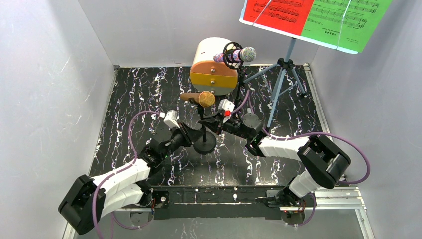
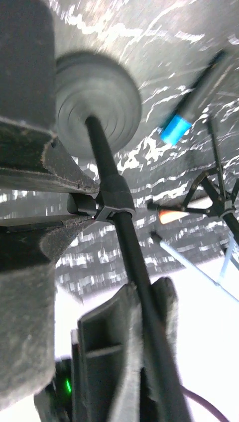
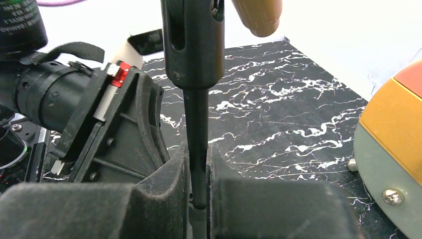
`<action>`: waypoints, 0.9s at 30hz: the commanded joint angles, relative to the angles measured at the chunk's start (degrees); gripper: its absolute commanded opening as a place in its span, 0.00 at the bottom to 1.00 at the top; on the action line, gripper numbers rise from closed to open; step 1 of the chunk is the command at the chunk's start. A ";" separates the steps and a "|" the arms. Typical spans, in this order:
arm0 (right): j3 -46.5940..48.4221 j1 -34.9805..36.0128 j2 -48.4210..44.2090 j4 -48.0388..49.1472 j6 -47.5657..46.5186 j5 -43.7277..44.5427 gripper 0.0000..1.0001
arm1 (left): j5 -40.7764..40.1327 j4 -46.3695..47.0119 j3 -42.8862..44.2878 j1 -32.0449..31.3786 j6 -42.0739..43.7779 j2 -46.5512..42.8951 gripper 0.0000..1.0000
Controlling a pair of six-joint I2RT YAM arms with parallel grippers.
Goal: Pack up the instrument practice props
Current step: Unscrew the knob on the microphone stand.
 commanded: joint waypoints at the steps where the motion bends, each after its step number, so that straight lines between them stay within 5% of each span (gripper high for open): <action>1: -1.41 1.71 2.71 -10.22 0.71 -3.45 0.01 | 2.61 7.51 -3.31 4.24 -32.67 2.66 0.00; 10: -1.54 2.07 2.57 -10.38 -0.08 -2.63 0.01 | 0.97 19.05 -9.21 4.56 -57.83 4.72 0.01; 17: -4.26 2.02 2.67 -4.91 0.26 -2.70 0.01 | 0.15 14.73 -11.32 5.13 -54.13 0.00 0.34; 27: -7.05 2.11 4.34 1.43 0.23 -2.69 0.01 | 1.83 3.04 -8.63 5.78 -43.19 -5.34 0.52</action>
